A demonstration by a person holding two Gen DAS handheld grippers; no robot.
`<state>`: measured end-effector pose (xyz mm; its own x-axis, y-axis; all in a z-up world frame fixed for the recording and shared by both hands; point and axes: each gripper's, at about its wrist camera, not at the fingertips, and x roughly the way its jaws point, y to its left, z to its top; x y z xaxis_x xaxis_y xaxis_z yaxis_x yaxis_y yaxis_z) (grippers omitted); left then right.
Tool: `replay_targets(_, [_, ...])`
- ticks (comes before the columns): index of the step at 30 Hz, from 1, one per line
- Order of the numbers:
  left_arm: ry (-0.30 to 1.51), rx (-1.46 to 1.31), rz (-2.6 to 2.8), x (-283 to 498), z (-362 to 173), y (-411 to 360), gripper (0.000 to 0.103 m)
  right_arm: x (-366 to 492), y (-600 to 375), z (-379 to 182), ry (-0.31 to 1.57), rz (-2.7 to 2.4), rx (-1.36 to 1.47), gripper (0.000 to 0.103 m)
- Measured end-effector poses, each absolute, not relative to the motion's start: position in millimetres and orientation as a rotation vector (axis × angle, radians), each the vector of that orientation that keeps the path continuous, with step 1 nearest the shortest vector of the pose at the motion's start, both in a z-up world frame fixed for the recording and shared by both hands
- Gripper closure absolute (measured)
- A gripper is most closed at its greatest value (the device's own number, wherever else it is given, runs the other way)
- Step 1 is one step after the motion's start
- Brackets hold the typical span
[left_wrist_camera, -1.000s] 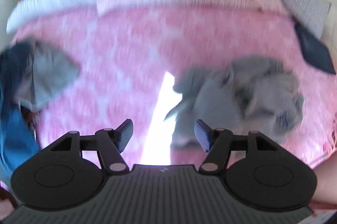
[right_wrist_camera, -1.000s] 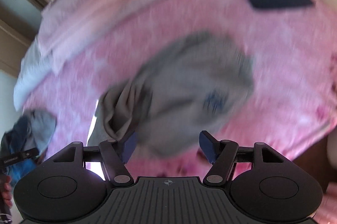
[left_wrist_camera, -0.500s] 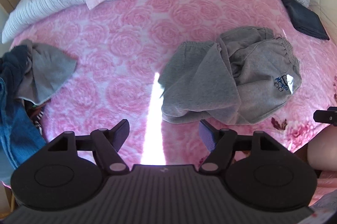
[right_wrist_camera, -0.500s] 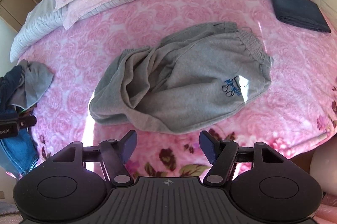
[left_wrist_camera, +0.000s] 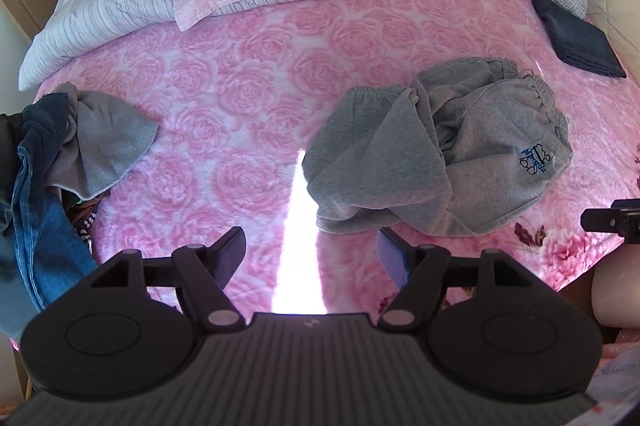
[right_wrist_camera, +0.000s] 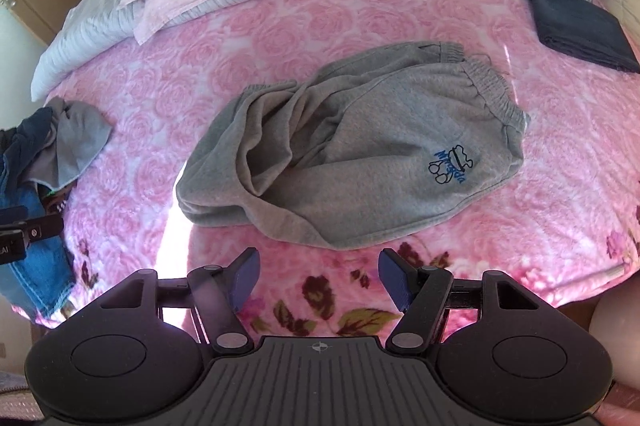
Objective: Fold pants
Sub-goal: 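Lay the grey sweatpants on open bed space and open both grippers, then grasp the sweatpants waistband with the right gripper while the left gripper grasps a leg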
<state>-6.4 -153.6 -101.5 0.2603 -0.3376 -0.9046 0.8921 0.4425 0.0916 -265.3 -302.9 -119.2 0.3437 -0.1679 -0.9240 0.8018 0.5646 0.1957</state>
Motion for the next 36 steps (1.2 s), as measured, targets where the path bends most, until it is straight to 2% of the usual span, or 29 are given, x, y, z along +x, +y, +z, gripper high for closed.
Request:
replay_targets(21, [1.051,0.636,-0.771,-144,-129,-203,0.034,-390,-404,-145,1.083,-0.592,0.686,0.04])
replay_targets(28, [1.041,0.639,-0.728,-105,-146,-219,0.034,-441,-468,-168,0.997,-0.767,0.8,0.04])
replay_targets(36, [0.997,0.677,-0.829,-45,-191,-323,0.024,-470,-526,-219,0.869,-0.915,0.977,0.04])
